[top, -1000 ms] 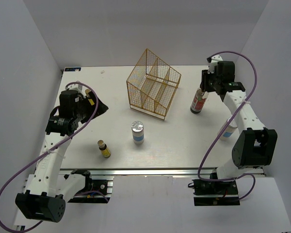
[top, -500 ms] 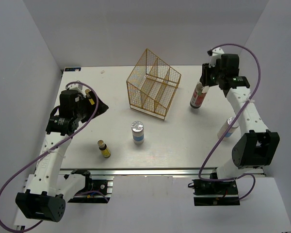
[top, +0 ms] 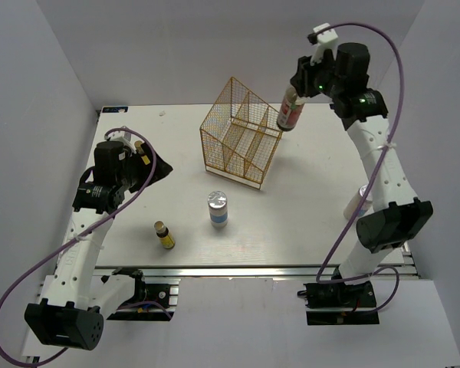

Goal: Organize the condiment bottles

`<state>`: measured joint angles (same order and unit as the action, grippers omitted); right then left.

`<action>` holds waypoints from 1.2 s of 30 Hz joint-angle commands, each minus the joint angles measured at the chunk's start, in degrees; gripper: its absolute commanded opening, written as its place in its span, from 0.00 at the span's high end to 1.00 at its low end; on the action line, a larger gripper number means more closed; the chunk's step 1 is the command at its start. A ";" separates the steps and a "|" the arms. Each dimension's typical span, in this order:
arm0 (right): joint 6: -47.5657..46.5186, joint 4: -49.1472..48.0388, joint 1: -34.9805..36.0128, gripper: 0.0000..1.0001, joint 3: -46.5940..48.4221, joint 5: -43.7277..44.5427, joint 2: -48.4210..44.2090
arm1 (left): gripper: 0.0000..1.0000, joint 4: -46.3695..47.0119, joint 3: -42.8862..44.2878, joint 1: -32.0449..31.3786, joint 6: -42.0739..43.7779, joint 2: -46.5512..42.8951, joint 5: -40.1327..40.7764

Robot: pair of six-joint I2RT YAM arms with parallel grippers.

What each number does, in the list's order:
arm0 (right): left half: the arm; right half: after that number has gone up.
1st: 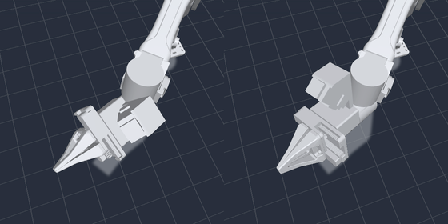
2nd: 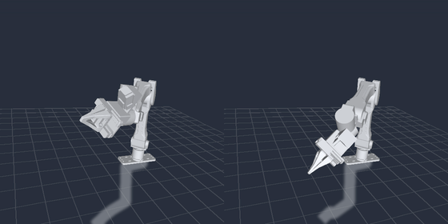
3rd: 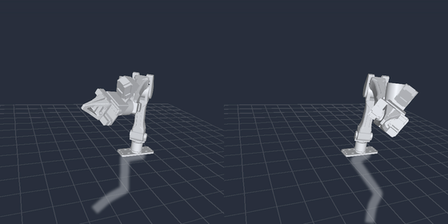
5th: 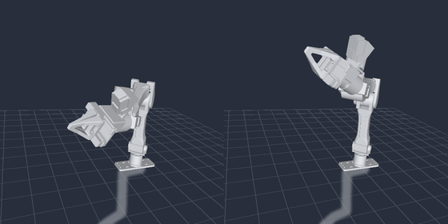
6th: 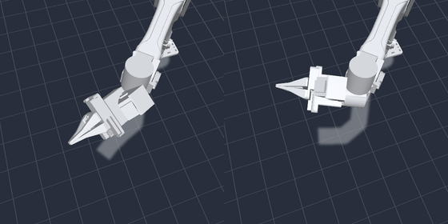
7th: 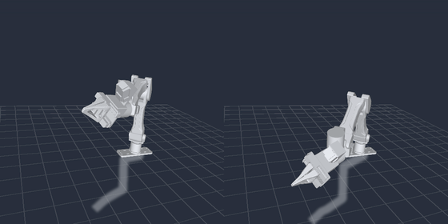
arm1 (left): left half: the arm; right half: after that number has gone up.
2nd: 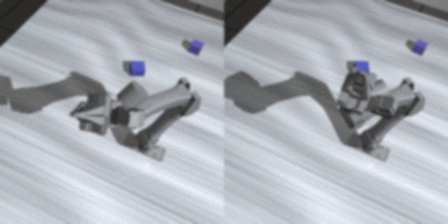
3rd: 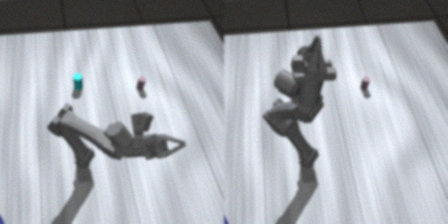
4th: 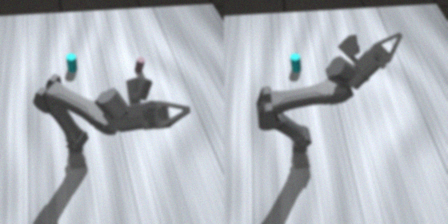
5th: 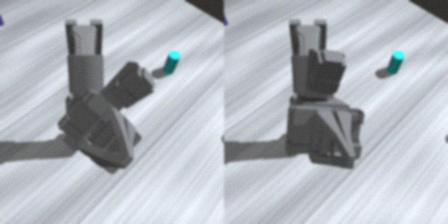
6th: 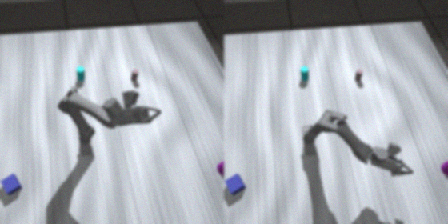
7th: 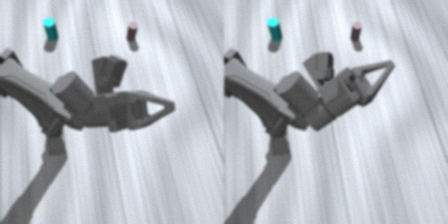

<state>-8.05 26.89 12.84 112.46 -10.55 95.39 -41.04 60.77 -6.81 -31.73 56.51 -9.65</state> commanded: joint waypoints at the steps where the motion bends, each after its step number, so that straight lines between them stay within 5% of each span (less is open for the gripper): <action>1: -0.56 -8.96 4.89 1.00 7.58 -1.32 2.07 | 0.10 1.57 0.31 0.13 0.61 0.00 -1.07; 7: -0.56 -11.33 10.80 1.00 20.24 1.22 9.98 | 0.10 0.96 0.58 0.13 0.79 -1.05 -0.37; 36: -1.70 -29.17 20.91 1.00 25.35 5.27 18.95 | 0.09 3.07 -1.27 0.13 0.35 -1.23 -0.46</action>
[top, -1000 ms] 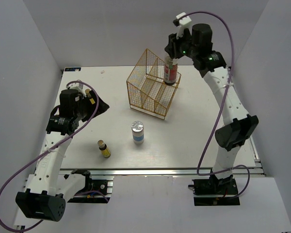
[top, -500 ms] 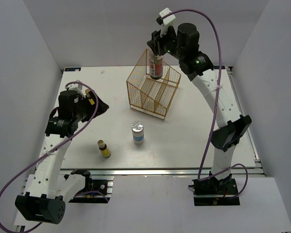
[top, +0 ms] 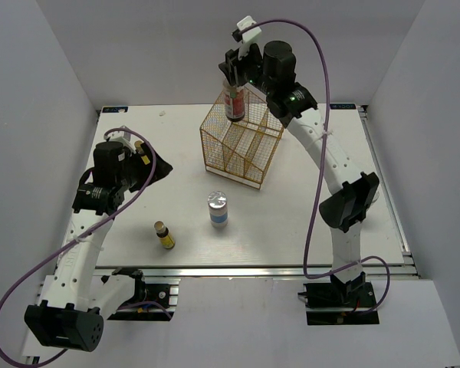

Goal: Organize the condiment bottles

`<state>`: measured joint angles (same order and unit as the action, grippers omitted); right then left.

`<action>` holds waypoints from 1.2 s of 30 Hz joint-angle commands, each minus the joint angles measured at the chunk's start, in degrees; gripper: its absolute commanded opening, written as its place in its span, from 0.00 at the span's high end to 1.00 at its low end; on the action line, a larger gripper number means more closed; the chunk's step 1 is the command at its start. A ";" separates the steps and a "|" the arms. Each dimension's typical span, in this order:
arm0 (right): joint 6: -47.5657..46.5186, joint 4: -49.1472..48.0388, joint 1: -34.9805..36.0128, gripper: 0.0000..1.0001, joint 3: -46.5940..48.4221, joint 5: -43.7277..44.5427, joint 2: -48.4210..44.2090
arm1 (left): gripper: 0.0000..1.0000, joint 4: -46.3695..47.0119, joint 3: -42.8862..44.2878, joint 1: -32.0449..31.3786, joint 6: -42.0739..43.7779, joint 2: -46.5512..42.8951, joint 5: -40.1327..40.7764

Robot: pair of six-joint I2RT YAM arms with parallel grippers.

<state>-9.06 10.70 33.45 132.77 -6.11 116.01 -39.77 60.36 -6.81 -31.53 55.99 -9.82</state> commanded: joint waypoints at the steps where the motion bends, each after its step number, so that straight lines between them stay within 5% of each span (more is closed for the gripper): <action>1: -0.52 -13.42 0.30 1.00 5.13 0.84 -1.49 | 0.09 1.80 -0.94 0.13 0.15 -0.70 -0.20; 22: 3.43 -18.52 1.97 1.00 5.48 -1.27 3.17 | 0.09 2.59 -2.09 0.13 -0.73 -0.44 -0.11; 36: 8.62 -19.40 1.26 1.00 -6.82 -1.36 -0.43 | 0.09 1.89 -3.14 0.13 -0.73 -1.58 0.60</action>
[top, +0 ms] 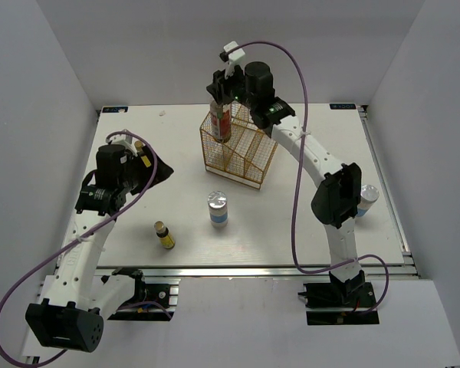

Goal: Organize the condiment bottles

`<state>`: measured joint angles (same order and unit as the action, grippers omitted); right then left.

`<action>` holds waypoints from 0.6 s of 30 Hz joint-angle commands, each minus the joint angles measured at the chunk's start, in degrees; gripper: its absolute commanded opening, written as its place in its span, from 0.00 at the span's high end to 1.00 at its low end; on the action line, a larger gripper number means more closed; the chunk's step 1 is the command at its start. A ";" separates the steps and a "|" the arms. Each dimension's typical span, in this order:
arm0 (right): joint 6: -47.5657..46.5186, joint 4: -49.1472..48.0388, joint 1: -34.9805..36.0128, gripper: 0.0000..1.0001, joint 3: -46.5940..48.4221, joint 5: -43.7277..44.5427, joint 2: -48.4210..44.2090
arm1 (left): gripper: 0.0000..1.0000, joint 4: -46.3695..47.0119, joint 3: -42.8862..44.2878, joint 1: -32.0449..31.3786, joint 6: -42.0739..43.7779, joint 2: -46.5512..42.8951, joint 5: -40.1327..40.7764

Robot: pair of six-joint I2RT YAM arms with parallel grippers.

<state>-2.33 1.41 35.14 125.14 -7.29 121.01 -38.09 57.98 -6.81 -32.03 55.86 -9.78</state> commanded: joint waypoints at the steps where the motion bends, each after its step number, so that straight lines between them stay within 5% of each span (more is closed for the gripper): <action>1: 1.89 -10.20 -0.68 1.00 -0.33 -0.18 -5.70 | 0.09 0.29 -0.85 0.13 -0.22 -1.45 0.47; 18: 3.74 -16.79 -2.26 1.00 -16.33 -1.67 -9.48 | 0.08 0.55 -1.11 0.13 0.21 -2.50 -0.32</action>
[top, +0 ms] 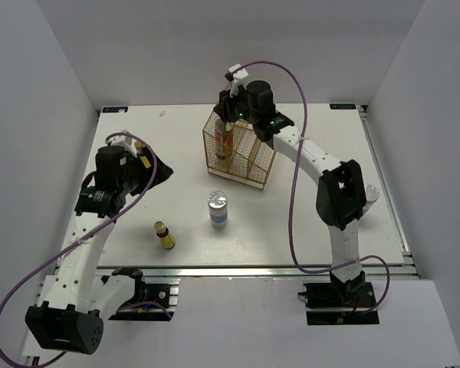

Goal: Organize the condiment bottles

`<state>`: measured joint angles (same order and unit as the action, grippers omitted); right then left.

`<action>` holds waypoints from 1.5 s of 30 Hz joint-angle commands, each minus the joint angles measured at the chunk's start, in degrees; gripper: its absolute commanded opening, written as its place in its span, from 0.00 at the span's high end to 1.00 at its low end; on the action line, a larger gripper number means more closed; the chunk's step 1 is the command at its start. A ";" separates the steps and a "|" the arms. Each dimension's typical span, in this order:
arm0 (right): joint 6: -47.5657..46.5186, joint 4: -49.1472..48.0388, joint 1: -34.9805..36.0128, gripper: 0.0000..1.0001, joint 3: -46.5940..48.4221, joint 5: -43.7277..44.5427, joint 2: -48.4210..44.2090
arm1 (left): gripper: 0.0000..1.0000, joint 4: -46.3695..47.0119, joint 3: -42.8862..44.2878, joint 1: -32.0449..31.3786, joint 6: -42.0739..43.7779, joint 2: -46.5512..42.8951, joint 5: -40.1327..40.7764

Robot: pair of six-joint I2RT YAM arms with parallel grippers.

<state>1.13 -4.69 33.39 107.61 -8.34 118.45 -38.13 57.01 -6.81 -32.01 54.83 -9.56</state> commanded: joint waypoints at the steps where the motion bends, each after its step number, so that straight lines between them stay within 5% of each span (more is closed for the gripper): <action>1: 0.19 -10.61 -0.60 1.00 1.02 -0.63 -6.92 | 0.08 1.38 -0.24 0.13 0.45 -1.39 -2.11; 3: -0.24 -10.08 -0.60 0.87 0.84 -0.97 -6.92 | 0.08 2.61 -0.24 0.13 1.07 -1.83 -4.14; 6: -0.69 -9.03 -0.52 0.55 1.11 -2.03 -6.74 | 0.07 4.90 -0.15 0.13 2.04 -2.18 -7.83; 12: -0.69 -6.57 -0.60 0.32 3.48 -2.65 -6.66 | 0.06 7.10 1.69 0.13 3.88 -1.22 -16.18; 19: -2.86 1.41 -1.57 0.29 7.43 -2.74 -9.63 | 0.12 4.91 5.12 -2.15 5.55 0.89 -18.40; 24: -7.62 13.63 -5.68 0.26 10.86 -7.20 -14.99 | 0.27 -0.35 8.90 -17.69 5.64 4.23 -5.49; 26: -7.63 20.64 -8.15 0.35 10.43 -12.63 -18.25 | 0.35 -1.94 10.13 -24.00 4.51 7.03 1.02; 27: -7.63 23.47 -9.47 0.57 9.99 -13.89 -19.13 | 0.35 -3.25 11.35 -26.04 4.15 7.92 2.86; 28: -7.80 26.37 -12.00 0.68 9.20 -15.12 -20.88 | 0.35 -4.05 11.97 -27.98 3.71 8.71 7.41; 30: -9.64 35.04 -14.48 0.82 7.53 -18.28 -22.56 | 0.23 -6.07 14.60 -33.43 2.39 12.21 12.26; 32: -11.14 39.65 -17.99 0.69 2.19 -20.65 -25.72 | 0.16 -11.25 17.68 -39.31 1.43 15.82 19.38; 33: -12.45 41.84 -20.09 0.47 -0.45 -21.10 -27.21 | 0.13 -15.35 21.00 -41.42 1.16 20.01 22.02; 36: -14.39 41.52 -22.65 0.23 -12.05 -21.02 -33.80 | 0.09 -22.40 25.15 -46.88 -1.56 27.14 30.64; 45: -13.52 38.44 -26.26 0.20 -27.27 -21.46 -44.01 | 0.07 -27.87 28.94 -47.77 -5.96 34.20 40.05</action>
<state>-12.23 35.73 8.23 81.60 -27.92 77.91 -62.17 82.52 -54.76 -35.55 89.32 23.44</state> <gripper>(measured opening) 0.799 0.927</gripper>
